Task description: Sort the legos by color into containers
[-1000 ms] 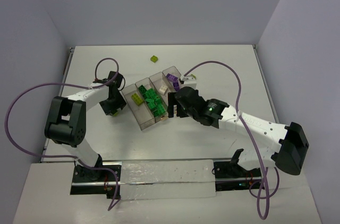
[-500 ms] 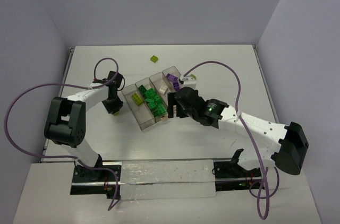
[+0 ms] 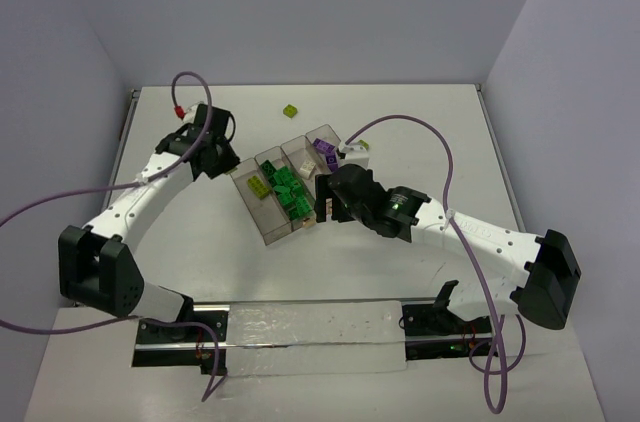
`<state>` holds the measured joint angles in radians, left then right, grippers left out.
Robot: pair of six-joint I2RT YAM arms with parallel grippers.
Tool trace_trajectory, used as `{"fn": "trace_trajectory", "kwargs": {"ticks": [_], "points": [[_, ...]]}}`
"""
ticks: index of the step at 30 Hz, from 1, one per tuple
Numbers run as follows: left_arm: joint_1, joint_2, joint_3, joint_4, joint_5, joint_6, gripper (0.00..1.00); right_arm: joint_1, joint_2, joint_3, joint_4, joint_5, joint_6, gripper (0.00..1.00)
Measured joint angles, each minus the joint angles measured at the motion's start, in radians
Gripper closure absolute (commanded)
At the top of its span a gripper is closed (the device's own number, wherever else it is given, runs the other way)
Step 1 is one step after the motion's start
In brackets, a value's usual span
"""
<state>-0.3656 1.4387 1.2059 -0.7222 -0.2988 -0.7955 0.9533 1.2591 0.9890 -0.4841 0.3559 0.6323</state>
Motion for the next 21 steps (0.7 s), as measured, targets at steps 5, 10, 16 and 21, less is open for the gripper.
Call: {"fn": "trace_trajectory", "kwargs": {"ticks": [5,10,16,21], "points": [[-0.061,0.071,0.01,0.024,0.04,-0.006,0.82,0.001,0.0,0.0,-0.003,0.005,0.004,0.13],[-0.074,0.128,-0.009,0.049,0.077,-0.013,0.55,0.003,0.0,0.0,-0.008,0.009,0.006,0.13],[-0.078,0.133,-0.021,0.057,0.088,-0.032,0.19,0.004,0.0,0.0,-0.011,0.01,0.006,0.13],[-0.077,0.133,-0.017,0.051,0.072,-0.036,0.14,0.004,0.0,0.0,-0.011,0.011,0.006,0.13]]}}
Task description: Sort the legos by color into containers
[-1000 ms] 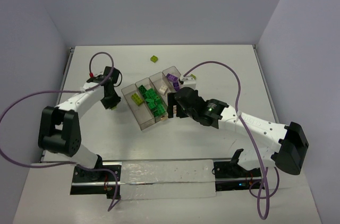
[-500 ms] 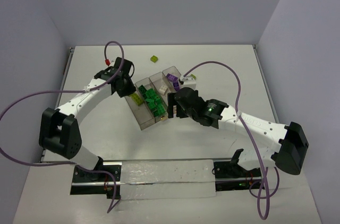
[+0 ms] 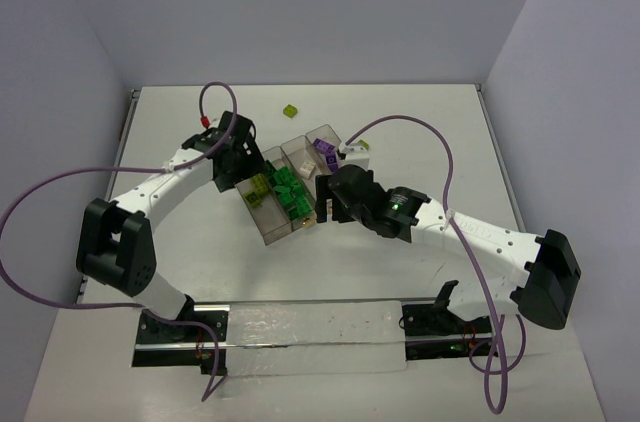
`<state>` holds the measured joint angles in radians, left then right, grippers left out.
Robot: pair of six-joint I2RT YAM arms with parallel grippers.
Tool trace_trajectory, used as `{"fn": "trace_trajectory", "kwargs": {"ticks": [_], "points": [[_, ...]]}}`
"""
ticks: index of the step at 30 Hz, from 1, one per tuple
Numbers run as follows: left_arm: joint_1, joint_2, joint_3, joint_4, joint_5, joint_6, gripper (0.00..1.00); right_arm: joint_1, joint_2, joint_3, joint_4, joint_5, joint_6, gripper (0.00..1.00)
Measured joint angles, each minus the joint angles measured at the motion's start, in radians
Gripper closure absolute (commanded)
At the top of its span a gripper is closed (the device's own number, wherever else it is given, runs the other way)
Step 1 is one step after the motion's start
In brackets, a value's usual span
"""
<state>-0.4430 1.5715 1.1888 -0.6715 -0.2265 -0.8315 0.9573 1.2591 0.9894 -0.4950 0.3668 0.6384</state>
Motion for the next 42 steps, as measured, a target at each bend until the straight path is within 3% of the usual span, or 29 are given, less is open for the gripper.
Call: {"fn": "trace_trajectory", "kwargs": {"ticks": [5,10,18,28,42], "points": [[0.049,0.0,0.043,-0.016,-0.012,0.011,0.13,0.0,0.0,0.0,0.0,0.001,0.0,0.13],[0.163,0.035,0.129,-0.019,-0.024,0.055,0.01,0.0,0.0,0.0,0.0,0.005,-0.001,0.13],[0.274,0.259,0.294,-0.012,-0.035,0.118,0.01,0.001,0.0,0.0,0.0,0.015,-0.003,0.13],[0.316,0.485,0.501,-0.014,-0.061,0.2,0.01,0.001,0.0,0.0,0.0,0.021,-0.003,0.13],[0.344,0.619,0.557,0.04,-0.033,0.302,0.16,0.001,0.0,0.0,-0.002,0.023,0.0,0.13]]}}
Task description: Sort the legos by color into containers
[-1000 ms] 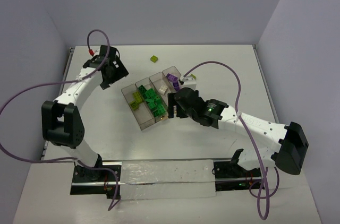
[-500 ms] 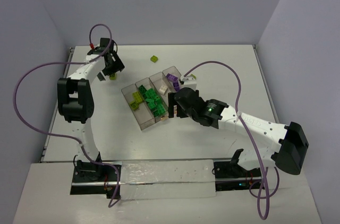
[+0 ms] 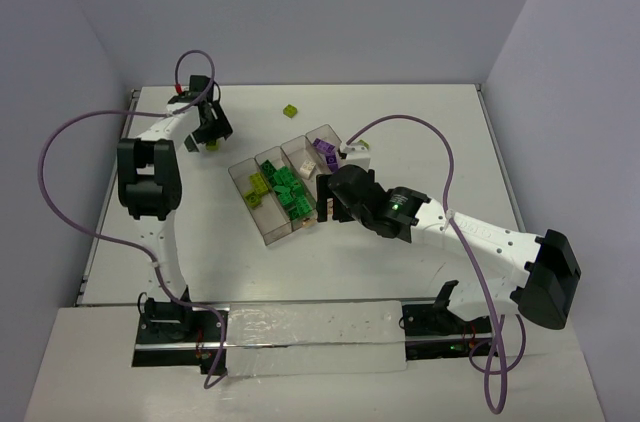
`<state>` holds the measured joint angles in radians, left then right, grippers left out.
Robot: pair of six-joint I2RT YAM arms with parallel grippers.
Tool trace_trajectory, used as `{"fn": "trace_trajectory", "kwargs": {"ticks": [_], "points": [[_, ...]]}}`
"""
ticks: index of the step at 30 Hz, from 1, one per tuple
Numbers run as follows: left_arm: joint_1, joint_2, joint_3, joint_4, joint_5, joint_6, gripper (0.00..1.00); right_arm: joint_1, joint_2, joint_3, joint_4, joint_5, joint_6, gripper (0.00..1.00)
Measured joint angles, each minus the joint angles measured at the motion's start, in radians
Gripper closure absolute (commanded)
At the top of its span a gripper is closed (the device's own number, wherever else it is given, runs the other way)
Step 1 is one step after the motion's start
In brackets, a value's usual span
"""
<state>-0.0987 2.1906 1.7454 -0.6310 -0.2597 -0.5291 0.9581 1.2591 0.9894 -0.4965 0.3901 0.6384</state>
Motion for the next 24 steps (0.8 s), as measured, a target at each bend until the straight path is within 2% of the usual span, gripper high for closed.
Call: {"fn": "trace_trajectory", "kwargs": {"ticks": [10,13,18,21,24], "points": [[0.0,0.054,0.015,0.041,-0.005,0.031,0.37,0.0,0.0,0.0,-0.006,0.011,0.009,0.13],[0.001,0.063,0.02,0.051,-0.013,0.037,0.52,0.0,0.0,0.0,-0.007,0.014,0.013,0.13],[0.002,0.064,0.021,0.054,-0.025,0.031,0.88,0.0,0.0,0.0,-0.007,0.014,0.019,0.13],[0.002,0.063,0.019,0.055,-0.028,0.023,0.99,0.0,0.0,0.0,-0.007,0.014,0.019,0.13],[0.002,0.046,0.006,0.05,-0.027,0.007,1.0,0.0,0.0,0.0,-0.007,0.014,0.019,0.13]]}}
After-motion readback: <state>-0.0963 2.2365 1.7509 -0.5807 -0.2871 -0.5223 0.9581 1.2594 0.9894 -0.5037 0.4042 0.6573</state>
